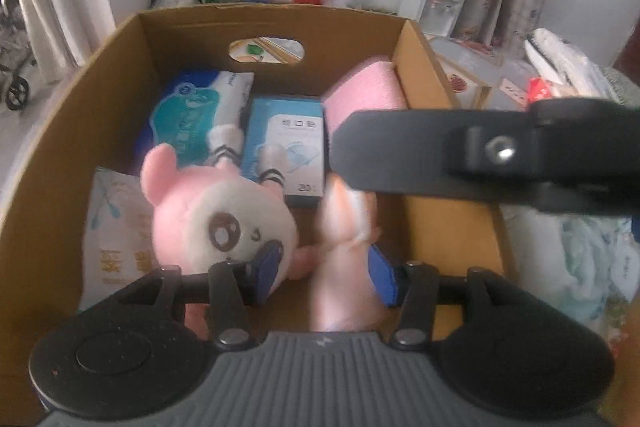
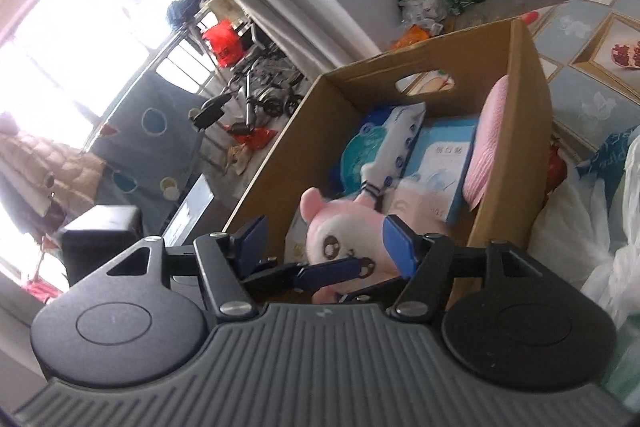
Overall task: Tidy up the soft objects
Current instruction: 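Open both grippers to drop the sock into the box, then move back, then reach the right gripper to the light-blue towel and close on it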
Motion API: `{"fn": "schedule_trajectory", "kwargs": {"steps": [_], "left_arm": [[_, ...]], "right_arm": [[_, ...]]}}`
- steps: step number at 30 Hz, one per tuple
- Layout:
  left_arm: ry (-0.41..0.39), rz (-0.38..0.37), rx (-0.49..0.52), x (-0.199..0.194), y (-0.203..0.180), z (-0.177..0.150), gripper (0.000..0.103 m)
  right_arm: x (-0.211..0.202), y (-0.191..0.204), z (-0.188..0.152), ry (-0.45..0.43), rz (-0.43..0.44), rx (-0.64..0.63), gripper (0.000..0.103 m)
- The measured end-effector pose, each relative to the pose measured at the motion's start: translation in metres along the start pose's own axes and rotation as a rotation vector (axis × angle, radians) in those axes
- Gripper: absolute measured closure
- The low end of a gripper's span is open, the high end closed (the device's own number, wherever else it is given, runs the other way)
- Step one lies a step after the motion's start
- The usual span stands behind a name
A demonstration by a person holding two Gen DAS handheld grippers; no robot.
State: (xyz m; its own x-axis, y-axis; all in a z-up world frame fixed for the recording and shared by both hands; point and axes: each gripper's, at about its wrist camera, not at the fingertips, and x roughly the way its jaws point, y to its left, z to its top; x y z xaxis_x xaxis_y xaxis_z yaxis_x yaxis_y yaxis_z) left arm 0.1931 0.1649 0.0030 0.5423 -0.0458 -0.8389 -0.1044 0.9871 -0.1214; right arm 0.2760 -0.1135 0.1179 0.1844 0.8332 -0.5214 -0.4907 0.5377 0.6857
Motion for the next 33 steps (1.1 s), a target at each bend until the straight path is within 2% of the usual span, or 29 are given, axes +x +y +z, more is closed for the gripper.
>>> {"fn": "schedule_trajectory", "kwargs": {"steps": [2,6,13,16,19,23,27,30,33], "left_arm": [[-0.009,0.001,0.002,-0.001,-0.002,-0.001,0.043],[-0.026,0.041,0.036,-0.003,-0.010,-0.003,0.040],[-0.108,0.053,0.068,-0.031,-0.025,-0.003,0.031],[-0.173,0.032,0.069,-0.058,-0.033,-0.008,0.029],[-0.247,-0.028,0.073,-0.087,-0.045,-0.020,0.021],[-0.331,-0.108,0.166,-0.115,-0.077,-0.044,0.011],[-0.363,-0.155,0.312,-0.121,-0.121,-0.064,0.010],[-0.374,-0.201,0.351,-0.117,-0.147,-0.076,0.010],[-0.362,-0.250,0.373,-0.106,-0.173,-0.085,0.010]], "right_arm": [[-0.005,-0.005,0.000,-0.014,0.010,-0.003,0.039],[-0.024,-0.013,-0.002,-0.046,0.023,0.011,0.038],[-0.089,-0.025,-0.011,-0.129,0.058,0.011,0.036],[-0.129,-0.030,-0.018,-0.176,0.071,0.005,0.034],[-0.177,-0.037,-0.030,-0.237,0.063,-0.008,0.029],[-0.251,-0.054,-0.048,-0.332,-0.028,-0.009,0.025],[-0.317,-0.072,-0.068,-0.438,-0.168,0.005,0.022],[-0.351,-0.092,-0.085,-0.486,-0.225,0.054,0.020],[-0.361,-0.111,-0.099,-0.480,-0.255,0.104,0.020]]}}
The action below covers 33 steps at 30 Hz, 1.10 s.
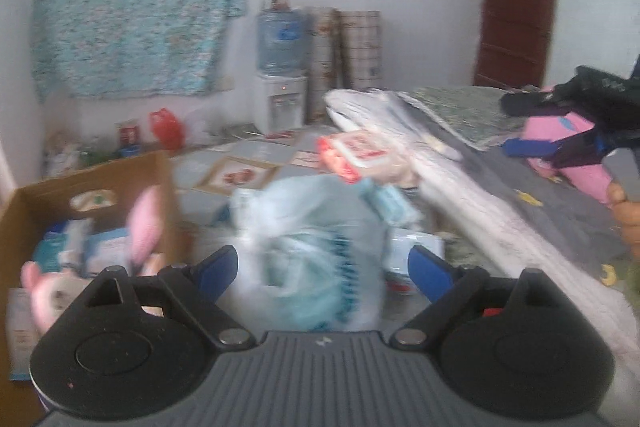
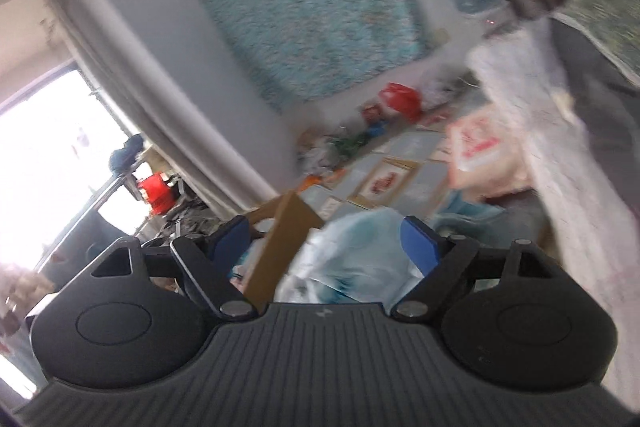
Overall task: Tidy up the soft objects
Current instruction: 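Reach the right gripper to the light-blue towel and close on it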
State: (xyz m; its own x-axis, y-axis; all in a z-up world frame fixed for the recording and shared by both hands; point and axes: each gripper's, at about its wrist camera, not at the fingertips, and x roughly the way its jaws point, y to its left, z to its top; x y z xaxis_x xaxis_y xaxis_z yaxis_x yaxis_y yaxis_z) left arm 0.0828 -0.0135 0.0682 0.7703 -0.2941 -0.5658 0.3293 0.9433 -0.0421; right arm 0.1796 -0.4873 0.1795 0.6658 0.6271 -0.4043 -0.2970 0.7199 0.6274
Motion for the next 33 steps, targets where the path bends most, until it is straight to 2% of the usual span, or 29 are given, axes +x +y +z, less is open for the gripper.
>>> {"fn": "schedule_trajectory", "kwargs": {"steps": [4,9,13,17,21,33], "left_arm": [[0.027,-0.055,0.004,0.020,-0.022,-0.004,0.010],[-0.008,-0.066,0.019,0.039,-0.045,-0.012,0.010],[0.026,-0.083,0.044,0.057,-0.057,-0.019,0.013],[0.050,-0.106,0.034,0.073,-0.061,-0.018,0.023],[0.043,-0.091,0.028,0.083,-0.063,-0.015,0.028],[0.083,-0.114,0.000,0.091,-0.058,-0.020,0.028]], "right_arm": [[0.010,-0.021,-0.010,0.042,-0.019,0.040,0.020],[0.045,-0.031,-0.024,0.099,-0.015,0.070,0.020],[0.071,-0.041,-0.030,0.131,-0.028,0.106,0.020],[0.091,-0.060,-0.019,0.141,-0.032,0.187,0.020],[0.115,-0.074,-0.006,0.150,-0.027,0.232,0.022],[0.220,-0.124,0.012,0.245,-0.069,0.389,0.023]]}}
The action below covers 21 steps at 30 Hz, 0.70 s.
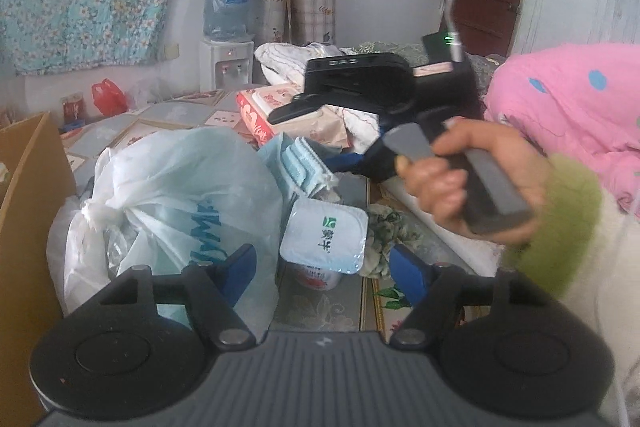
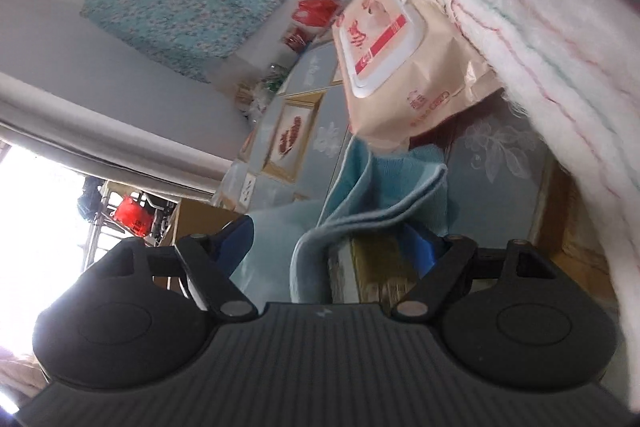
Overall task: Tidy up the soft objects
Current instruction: 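Reach the right gripper to the light-blue towel and close on it, then lift the light-blue towel up with the right gripper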
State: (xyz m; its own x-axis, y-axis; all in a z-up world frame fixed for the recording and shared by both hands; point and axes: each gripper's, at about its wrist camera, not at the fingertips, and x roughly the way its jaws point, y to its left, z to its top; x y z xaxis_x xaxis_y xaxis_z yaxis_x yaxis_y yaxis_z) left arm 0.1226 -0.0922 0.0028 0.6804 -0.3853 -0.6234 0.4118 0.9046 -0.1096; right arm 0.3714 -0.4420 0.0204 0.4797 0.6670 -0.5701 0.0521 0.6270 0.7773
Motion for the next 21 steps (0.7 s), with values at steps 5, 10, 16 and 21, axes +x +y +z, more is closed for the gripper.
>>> {"fn": "schedule_trajectory", "kwargs": {"steps": [5,10,16,21], "left_arm": [[0.002,-0.004,-0.028,-0.004,0.010,-0.002,0.028],[0.003,-0.017,-0.050,-0.005,0.015,-0.003,0.028],[0.001,-0.030,-0.066,-0.011,0.019,-0.010,0.028],[-0.010,-0.032,-0.076,-0.022,0.023,-0.016,0.028]], "right_arm": [[0.032,0.006,0.007,0.044,-0.045,-0.017,0.031],[0.052,0.013,0.009,0.056,-0.096,-0.050,0.060],[0.052,0.009,0.015,0.014,-0.048,-0.037,0.090],[0.039,0.013,0.017,-0.044,0.004,-0.044,0.092]]}}
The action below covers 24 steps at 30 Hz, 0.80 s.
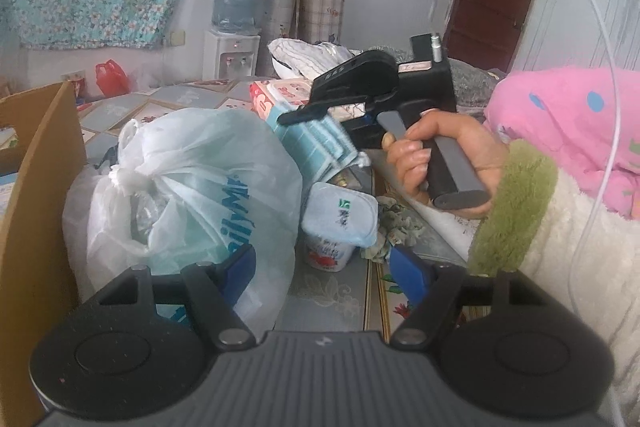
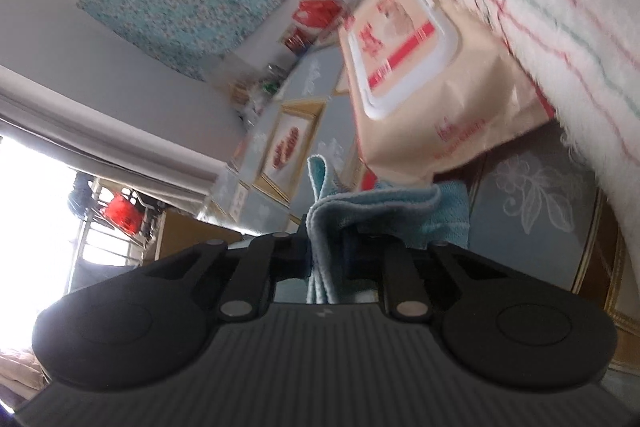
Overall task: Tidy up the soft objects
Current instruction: 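Lift the light-blue towel up with the right gripper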
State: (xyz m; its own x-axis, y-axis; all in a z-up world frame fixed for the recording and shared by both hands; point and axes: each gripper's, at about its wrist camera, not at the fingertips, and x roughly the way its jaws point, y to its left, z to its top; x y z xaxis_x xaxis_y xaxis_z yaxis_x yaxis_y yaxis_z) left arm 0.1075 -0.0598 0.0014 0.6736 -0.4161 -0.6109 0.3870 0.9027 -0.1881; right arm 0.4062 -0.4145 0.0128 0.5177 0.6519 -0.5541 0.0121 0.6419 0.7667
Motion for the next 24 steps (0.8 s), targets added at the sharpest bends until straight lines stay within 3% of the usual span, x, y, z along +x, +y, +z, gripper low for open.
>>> {"fn": "schedule_trajectory", "kwargs": {"steps": [10,16,19,21,24], "left_arm": [[-0.015,-0.009,-0.046,-0.019,0.010,-0.011,0.027],[-0.026,-0.017,-0.054,-0.025,0.011,-0.015,0.027],[-0.029,-0.023,-0.055,-0.028,0.010,-0.017,0.025],[-0.029,-0.023,-0.060,-0.029,0.010,-0.019,0.024],[-0.025,-0.024,-0.064,-0.030,0.012,-0.020,0.023]], "right_arm": [[-0.048,0.029,0.016,-0.119,0.127,-0.024,0.095],[-0.076,0.039,0.017,-0.143,0.110,-0.054,0.092],[-0.082,0.032,0.013,-0.137,0.070,-0.046,0.079],[-0.084,0.026,0.010,-0.154,0.025,-0.052,0.055],[-0.081,0.017,0.010,-0.180,-0.042,-0.064,0.047]]}}
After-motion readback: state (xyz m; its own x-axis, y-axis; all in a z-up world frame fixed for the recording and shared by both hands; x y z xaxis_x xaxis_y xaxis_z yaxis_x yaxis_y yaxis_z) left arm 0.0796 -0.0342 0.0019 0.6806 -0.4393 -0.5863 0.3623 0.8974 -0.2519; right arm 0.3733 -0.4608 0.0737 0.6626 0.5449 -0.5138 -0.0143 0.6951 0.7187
